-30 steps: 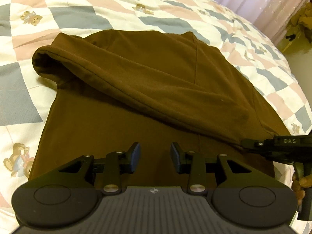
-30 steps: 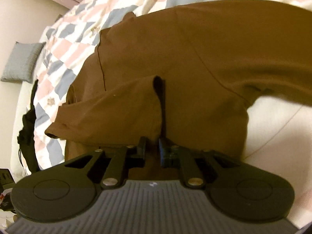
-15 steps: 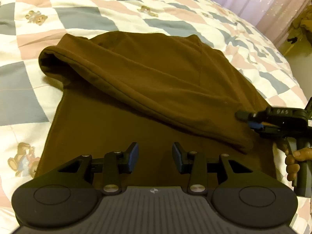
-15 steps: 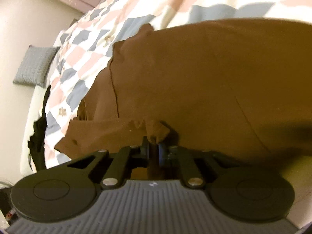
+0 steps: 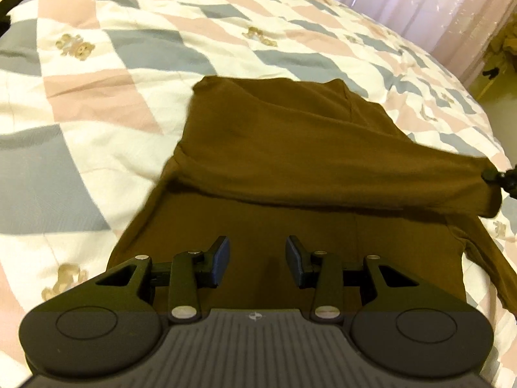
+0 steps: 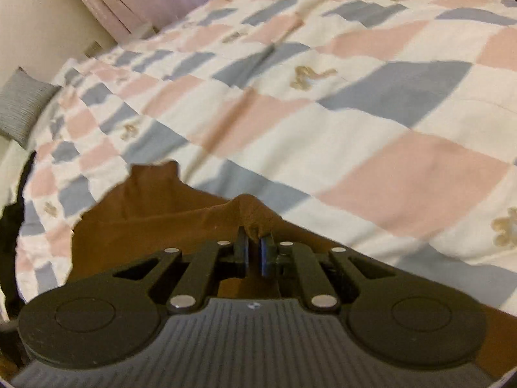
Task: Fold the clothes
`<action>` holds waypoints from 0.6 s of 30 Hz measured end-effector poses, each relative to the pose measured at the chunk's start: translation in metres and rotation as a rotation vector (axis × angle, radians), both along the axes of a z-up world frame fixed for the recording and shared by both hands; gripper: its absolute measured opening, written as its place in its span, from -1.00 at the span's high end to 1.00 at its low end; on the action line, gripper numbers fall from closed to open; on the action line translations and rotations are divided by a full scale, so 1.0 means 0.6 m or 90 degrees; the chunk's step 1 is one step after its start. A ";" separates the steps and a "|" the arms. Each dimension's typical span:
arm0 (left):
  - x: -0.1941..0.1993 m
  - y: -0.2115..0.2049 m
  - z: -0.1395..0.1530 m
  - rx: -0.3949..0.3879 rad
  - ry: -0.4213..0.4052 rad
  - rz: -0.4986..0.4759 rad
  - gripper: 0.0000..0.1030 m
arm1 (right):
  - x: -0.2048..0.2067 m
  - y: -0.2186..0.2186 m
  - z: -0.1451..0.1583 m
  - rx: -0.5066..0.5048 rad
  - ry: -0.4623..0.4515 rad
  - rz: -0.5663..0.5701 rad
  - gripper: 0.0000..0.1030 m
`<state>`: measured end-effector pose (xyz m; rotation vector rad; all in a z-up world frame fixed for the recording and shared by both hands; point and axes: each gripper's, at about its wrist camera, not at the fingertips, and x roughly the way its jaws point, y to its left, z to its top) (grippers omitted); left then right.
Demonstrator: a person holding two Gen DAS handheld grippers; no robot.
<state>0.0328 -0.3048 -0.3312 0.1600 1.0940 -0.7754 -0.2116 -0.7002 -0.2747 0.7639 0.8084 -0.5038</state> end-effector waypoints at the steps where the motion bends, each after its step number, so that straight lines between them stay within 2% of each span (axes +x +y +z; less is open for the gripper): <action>1: 0.003 -0.004 0.002 -0.002 -0.004 -0.004 0.22 | -0.005 0.004 -0.005 0.004 -0.002 -0.004 0.87; 7: 0.050 -0.043 0.025 -0.009 -0.066 -0.038 0.24 | 0.008 0.036 -0.044 0.041 -0.020 0.017 0.87; 12: 0.134 -0.093 0.036 0.020 -0.163 -0.059 0.44 | 0.000 0.043 -0.046 0.034 -0.014 0.002 0.86; 13: 0.155 -0.100 0.036 0.024 -0.169 -0.057 0.48 | -0.003 0.042 -0.045 0.035 -0.014 -0.003 0.86; 18: 0.254 -0.121 0.023 0.012 -0.090 -0.003 0.47 | -0.012 0.044 -0.049 0.031 -0.005 -0.012 0.86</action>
